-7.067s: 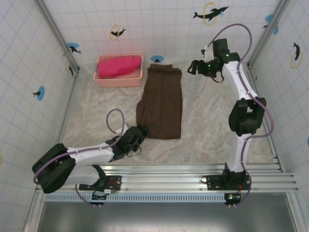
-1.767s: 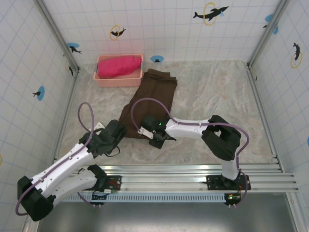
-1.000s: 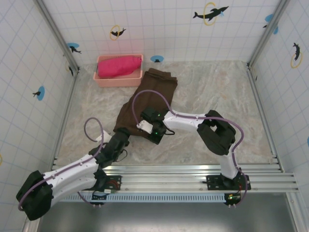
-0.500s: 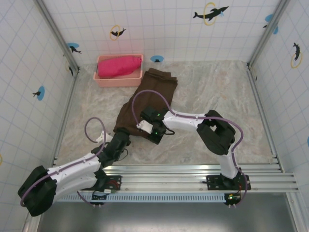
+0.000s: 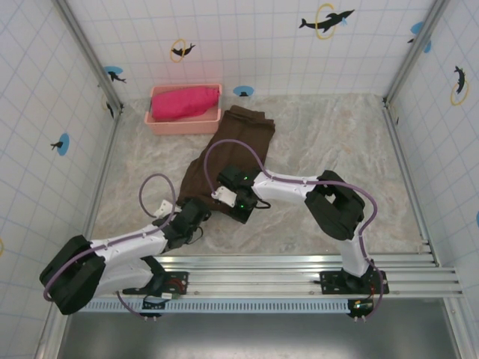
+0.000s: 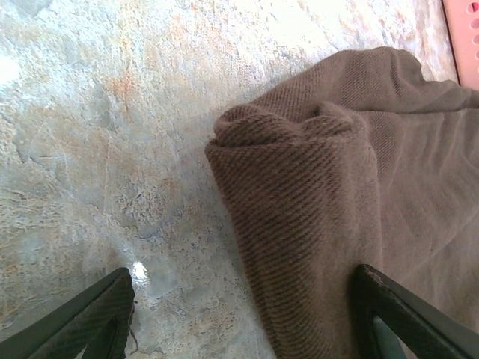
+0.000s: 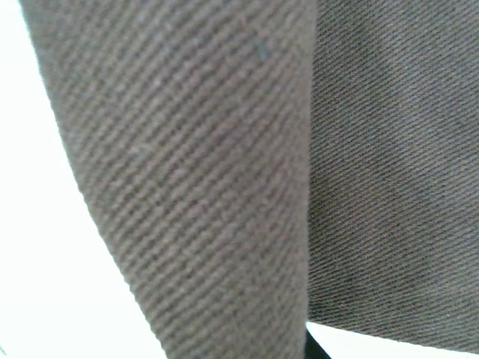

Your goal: Roll up the long pants

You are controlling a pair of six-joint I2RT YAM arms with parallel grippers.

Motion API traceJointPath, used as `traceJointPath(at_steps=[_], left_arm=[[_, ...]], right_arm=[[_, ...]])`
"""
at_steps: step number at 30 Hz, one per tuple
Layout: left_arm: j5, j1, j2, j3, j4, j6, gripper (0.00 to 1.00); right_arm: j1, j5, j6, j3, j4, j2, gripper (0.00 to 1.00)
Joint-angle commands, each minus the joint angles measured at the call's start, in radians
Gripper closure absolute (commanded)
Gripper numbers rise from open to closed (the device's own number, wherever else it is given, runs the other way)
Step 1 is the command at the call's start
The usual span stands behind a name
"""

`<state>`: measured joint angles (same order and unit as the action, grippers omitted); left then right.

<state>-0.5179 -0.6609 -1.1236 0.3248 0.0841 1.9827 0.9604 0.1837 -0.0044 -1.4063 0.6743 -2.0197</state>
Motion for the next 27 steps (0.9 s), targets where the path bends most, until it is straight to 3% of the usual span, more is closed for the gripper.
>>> traceJointPath(at_steps=[1, 4, 7, 8, 9, 15, 21, 25, 27], left_arm=[[-0.013, 0.01, -0.032, 0.035, 0.044, 0.016, 0.26], [-0.011, 0.021, -0.056, 0.057, 0.049, 0.012, 0.38], [0.005, 0.03, -0.081, 0.103, 0.121, 0.029, 0.75], [0.018, 0.035, -0.092, 0.126, 0.167, 0.045, 0.93], [0.033, 0.042, -0.107, 0.148, 0.21, 0.056, 1.0], [0.148, 0.07, -0.195, 0.308, 0.446, 0.077, 1.0], [0.185, 0.072, -0.291, 0.487, 0.709, 0.113, 1.0], [0.201, 0.088, -0.351, 0.565, 0.787, 0.12, 1.0], [0.215, 0.108, -0.387, 0.611, 0.814, 0.101, 1.0]], right_arm=[[0.016, -0.006, -0.003, 0.049, 0.083, -0.041, 1.0], [0.015, -0.007, -0.005, 0.059, 0.083, -0.033, 1.0], [0.011, -0.008, -0.004, 0.063, 0.082, -0.024, 1.0], [0.009, -0.008, -0.005, 0.065, 0.082, -0.022, 1.0], [0.006, -0.006, -0.004, 0.066, 0.083, -0.019, 1.0], [-0.008, -0.005, -0.011, 0.082, 0.082, -0.001, 1.0], [-0.018, -0.017, -0.015, 0.083, 0.09, 0.041, 1.0], [-0.03, -0.04, -0.019, 0.079, 0.107, 0.074, 1.0], [-0.04, -0.057, -0.017, 0.081, 0.111, 0.096, 0.88]])
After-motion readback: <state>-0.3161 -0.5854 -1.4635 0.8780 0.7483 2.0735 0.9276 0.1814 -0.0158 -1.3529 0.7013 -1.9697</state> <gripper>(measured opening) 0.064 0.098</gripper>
